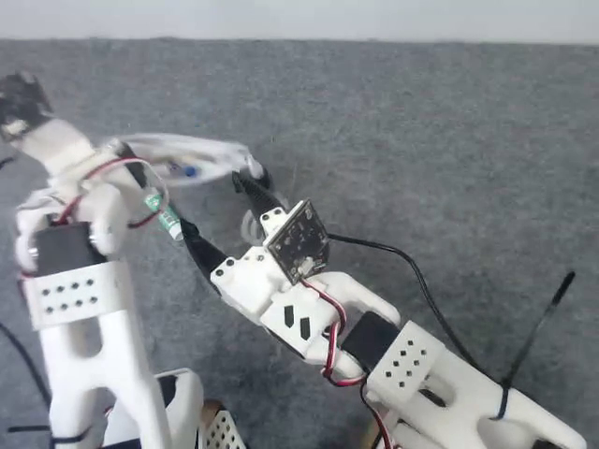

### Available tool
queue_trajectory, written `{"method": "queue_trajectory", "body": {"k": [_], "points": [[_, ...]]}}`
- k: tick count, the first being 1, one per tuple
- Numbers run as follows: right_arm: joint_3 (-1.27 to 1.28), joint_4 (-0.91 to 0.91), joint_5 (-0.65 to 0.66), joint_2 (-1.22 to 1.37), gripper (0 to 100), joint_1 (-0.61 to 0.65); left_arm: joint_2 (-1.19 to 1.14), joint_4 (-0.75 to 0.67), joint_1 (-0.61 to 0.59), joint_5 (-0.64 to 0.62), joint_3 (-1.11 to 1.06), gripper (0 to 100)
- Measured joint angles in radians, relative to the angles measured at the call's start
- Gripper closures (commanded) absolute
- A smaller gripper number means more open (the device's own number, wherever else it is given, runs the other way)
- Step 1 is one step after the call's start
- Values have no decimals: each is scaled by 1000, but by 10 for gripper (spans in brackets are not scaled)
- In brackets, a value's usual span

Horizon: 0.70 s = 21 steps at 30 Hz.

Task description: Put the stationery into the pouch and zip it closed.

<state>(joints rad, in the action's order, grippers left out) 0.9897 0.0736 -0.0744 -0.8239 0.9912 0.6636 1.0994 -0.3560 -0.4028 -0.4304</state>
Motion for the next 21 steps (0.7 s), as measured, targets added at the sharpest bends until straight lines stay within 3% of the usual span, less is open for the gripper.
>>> {"method": "queue_trajectory", "body": {"k": [9,21], "points": [[-2,2,0,68,713,2,0,72,-127,6,276,989],[-275,2,0,652,713,6,0,81,-381,34,336,989]]}}
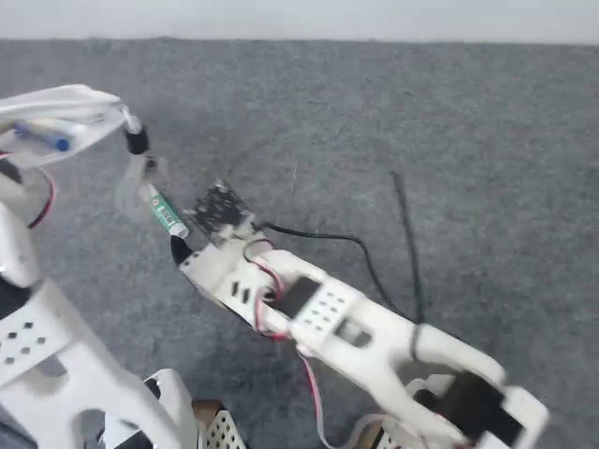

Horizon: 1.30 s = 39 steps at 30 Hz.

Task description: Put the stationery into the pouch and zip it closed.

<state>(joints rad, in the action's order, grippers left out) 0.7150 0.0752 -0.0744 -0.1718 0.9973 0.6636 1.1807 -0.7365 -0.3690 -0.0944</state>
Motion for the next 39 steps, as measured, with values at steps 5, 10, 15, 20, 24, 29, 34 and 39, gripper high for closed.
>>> {"method": "queue_trajectory", "body": {"k": [5,10,15,20,24,29,34,39], "points": [[-163,0,0,239,713,0,0,20,-15,0,0,989],[-304,0,0,425,713,0,0,20,-14,0,0,989],[-425,0,0,572,713,2,0,43,-15,0,0,989],[-551,0,0,724,713,3,0,44,-15,0,0,989],[-637,0,-2,815,714,-5,0,44,-14,0,0,989],[-701,0,0,895,872,-23,0,44,-15,0,0,989],[-769,78,0,904,957,-41,0,44,-14,0,0,989],[-789,149,0,904,995,-35,0,44,-15,0,0,989]]}}
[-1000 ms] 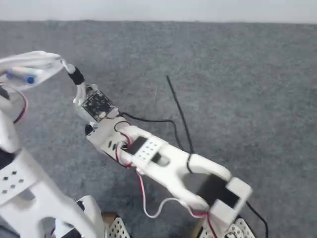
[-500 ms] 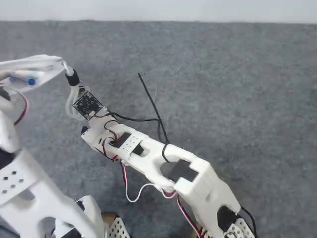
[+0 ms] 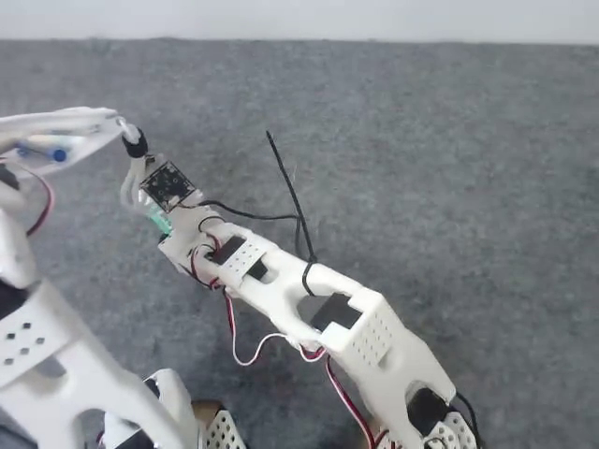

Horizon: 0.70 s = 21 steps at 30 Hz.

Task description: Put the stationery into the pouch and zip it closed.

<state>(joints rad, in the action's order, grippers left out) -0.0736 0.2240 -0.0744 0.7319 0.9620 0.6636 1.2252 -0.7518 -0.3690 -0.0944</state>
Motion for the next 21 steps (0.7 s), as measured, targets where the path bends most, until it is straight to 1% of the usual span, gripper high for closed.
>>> {"method": "queue_trajectory", "body": {"k": [5,9,12,21], "points": [[-6,37,0,-2,993,-20,0,0,0,0,0,989],[32,120,0,-66,993,-31,0,2,2,0,0,989],[126,184,0,-166,993,-38,0,15,2,0,0,989],[457,236,0,-494,993,-52,0,15,3,0,0,989]]}}
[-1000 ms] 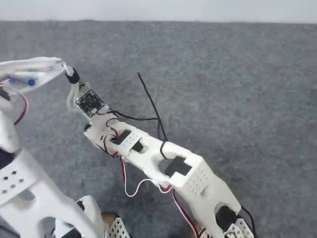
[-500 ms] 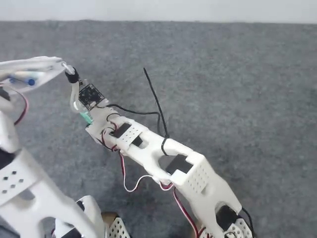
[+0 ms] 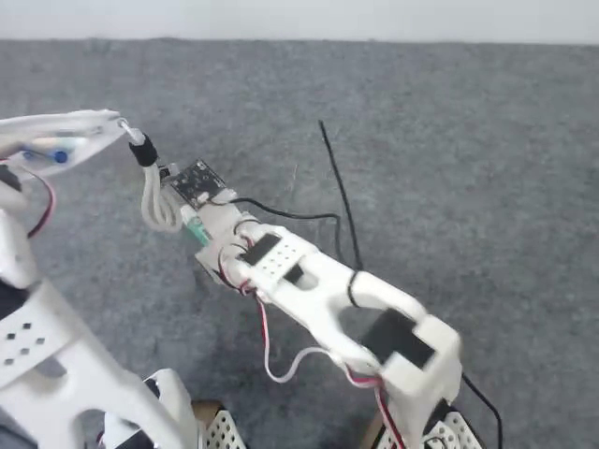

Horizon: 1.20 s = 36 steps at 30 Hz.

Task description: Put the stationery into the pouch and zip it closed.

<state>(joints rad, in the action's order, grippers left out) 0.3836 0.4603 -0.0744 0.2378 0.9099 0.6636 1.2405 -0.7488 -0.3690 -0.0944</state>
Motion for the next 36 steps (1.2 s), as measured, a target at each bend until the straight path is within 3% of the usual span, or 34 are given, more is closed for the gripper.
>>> {"method": "queue_trajectory", "body": {"k": [10,26,36], "points": [[247,333,0,-430,993,-9,0,43,133,0,0,989],[345,884,0,-1097,992,-308,0,169,473,0,0,988],[548,845,58,-1123,955,-405,2,152,529,0,-137,987]]}}
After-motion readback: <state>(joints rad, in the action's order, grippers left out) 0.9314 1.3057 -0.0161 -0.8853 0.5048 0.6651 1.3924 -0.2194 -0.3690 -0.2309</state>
